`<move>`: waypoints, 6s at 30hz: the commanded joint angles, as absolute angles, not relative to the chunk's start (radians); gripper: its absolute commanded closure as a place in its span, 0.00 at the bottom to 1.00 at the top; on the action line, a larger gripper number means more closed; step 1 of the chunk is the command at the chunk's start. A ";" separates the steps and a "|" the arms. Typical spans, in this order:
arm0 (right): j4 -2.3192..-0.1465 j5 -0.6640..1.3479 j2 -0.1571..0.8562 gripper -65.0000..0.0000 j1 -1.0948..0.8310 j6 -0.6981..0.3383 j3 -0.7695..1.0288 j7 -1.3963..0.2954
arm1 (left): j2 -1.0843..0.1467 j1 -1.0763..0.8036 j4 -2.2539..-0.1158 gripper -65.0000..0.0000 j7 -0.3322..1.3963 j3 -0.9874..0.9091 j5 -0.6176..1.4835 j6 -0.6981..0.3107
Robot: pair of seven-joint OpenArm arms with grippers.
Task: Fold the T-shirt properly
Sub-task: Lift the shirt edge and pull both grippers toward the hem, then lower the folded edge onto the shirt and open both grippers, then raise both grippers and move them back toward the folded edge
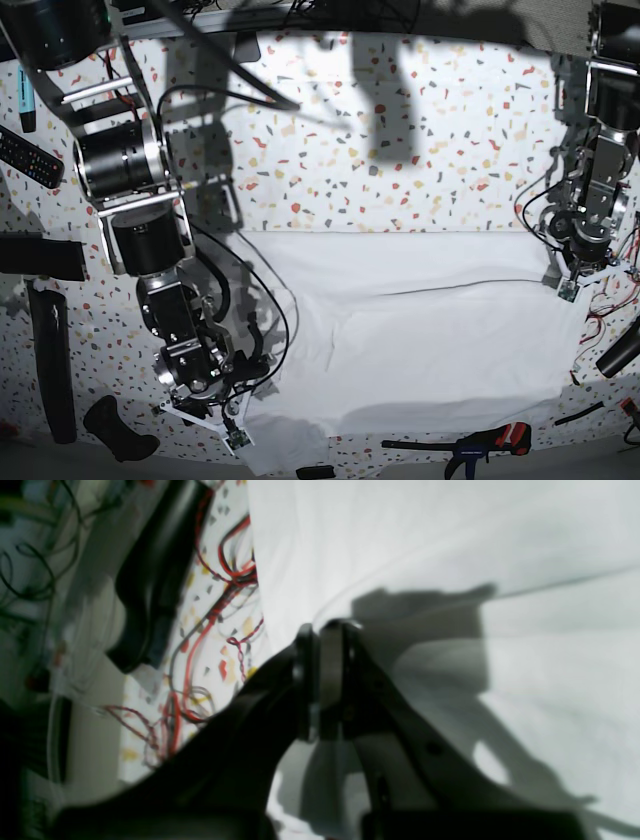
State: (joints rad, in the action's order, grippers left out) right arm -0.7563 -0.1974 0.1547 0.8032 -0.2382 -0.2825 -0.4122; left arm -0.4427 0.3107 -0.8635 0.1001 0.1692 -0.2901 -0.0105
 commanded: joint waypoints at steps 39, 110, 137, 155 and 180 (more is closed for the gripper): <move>-0.773 -0.100 0.155 0.51 0.836 -0.228 -0.279 -0.549 | -0.461 0.591 -0.715 0.68 0.022 0.160 -0.267 -0.106; -1.232 -0.015 0.289 0.51 0.080 -0.341 -0.091 -0.506 | -0.466 0.014 -1.134 0.68 0.142 0.156 0.231 -0.246; -1.389 -0.015 0.326 0.51 -0.108 -0.334 -0.091 -0.533 | -0.466 -0.245 -1.438 0.69 0.206 0.152 0.102 -0.144; -1.425 -0.015 0.327 0.51 -0.108 -0.321 -0.091 -0.537 | -0.467 0.093 -1.346 0.69 0.365 0.098 0.168 -0.297; -1.425 -0.022 0.327 0.51 -0.094 -0.321 -0.091 -0.529 | -0.647 -0.016 -1.583 0.69 0.348 0.098 0.341 -0.244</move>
